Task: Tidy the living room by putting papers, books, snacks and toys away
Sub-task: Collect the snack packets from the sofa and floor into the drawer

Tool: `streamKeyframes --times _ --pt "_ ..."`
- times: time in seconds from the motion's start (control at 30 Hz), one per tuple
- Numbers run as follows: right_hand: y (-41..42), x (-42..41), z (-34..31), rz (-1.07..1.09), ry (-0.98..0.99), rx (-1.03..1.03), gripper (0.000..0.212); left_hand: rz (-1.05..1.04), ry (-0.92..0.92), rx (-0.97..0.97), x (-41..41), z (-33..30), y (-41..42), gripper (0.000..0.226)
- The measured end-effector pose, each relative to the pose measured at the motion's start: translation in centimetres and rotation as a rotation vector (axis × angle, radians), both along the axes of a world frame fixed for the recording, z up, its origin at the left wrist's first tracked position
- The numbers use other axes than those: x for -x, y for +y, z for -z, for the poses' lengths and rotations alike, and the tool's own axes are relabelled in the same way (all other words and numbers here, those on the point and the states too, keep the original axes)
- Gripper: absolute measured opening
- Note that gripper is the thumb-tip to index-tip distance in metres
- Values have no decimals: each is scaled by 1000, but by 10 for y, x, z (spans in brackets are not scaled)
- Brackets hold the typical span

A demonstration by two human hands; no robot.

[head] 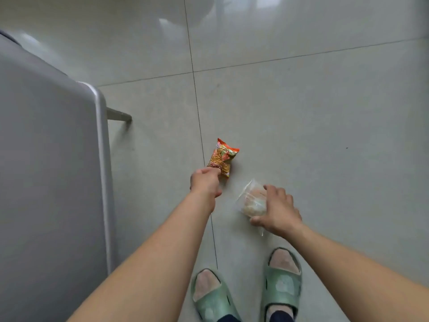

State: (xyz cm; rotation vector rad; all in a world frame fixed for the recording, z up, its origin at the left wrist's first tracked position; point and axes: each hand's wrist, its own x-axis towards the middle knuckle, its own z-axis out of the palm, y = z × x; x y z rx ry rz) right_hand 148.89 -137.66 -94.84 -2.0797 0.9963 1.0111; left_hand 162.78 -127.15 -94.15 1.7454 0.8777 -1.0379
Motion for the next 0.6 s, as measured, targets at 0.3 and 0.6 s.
streamKeyframes --times 0.3,0.6 --pt "17 10 81 -367 -21 291 123 743 -347 -341 -18 96 -19 93" --pt "3 16 74 52 -129 153 94 1052 -309 -492 4 98 2 67"
